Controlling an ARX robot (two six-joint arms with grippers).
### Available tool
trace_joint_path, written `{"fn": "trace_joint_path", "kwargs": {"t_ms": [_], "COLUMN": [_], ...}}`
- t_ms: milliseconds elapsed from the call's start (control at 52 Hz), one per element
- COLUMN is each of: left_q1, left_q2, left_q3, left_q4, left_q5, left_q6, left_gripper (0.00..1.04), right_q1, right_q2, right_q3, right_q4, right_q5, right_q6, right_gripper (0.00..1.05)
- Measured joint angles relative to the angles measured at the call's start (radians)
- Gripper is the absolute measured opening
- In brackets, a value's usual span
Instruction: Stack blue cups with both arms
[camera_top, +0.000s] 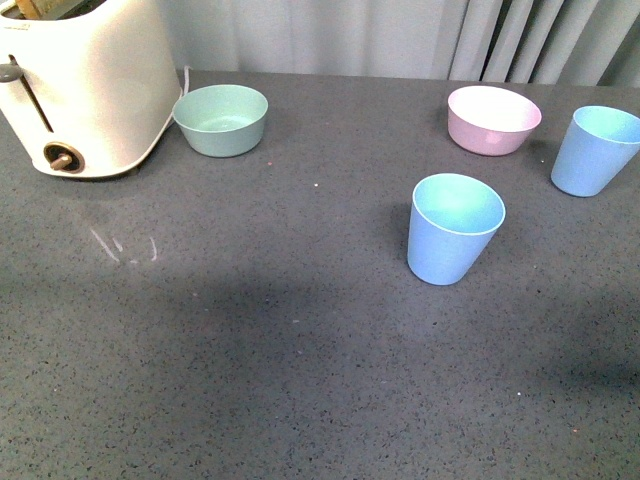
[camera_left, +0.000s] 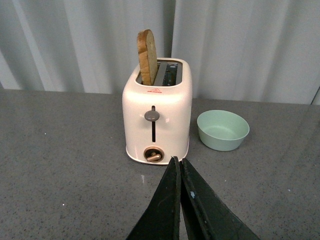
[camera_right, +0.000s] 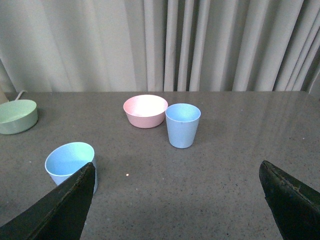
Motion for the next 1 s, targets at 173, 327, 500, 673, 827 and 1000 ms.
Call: {"fn": "trace_joint_path", "kwargs": {"t_ms": [173,327,500,673,827,1000], "left_q1": [0.082,0.093,0.094,0.094,0.094,0.094], "left_q2": [-0.071,-0.194,-0.309,-0.440,-0.538,-0.612], "left_q3": [-0.073,-0.084,-0.092,-0.092,-0.092,-0.092], "left_q4": [-0.011,-0.108,-0.213,-0.331,-0.425,-0.494], "left_q5": [0.091,0.097,0.097,0.098,0.097,0.097], "left_q6": [0.001,0.001,0.001,0.001,0.001,0.001], "left_gripper": [0.02,0.02,0.02,0.02,0.02,0.02], "right_q1": [0.000,0.000,0.000,0.000,0.000,0.000], "right_q2": [0.000,0.000,0.000,0.000,0.000,0.000], "right_q3": [0.000,0.000,0.000,0.000,0.000,0.000], "right_q4": [0.000,0.000,0.000,0.000,0.000,0.000], "right_q5": [0.000,0.000,0.000,0.000,0.000,0.000], "right_q6": [0.000,0.000,0.000,0.000,0.000,0.000], "right_gripper": [0.96,0.96,0.96,0.96,0.96,0.96]}}
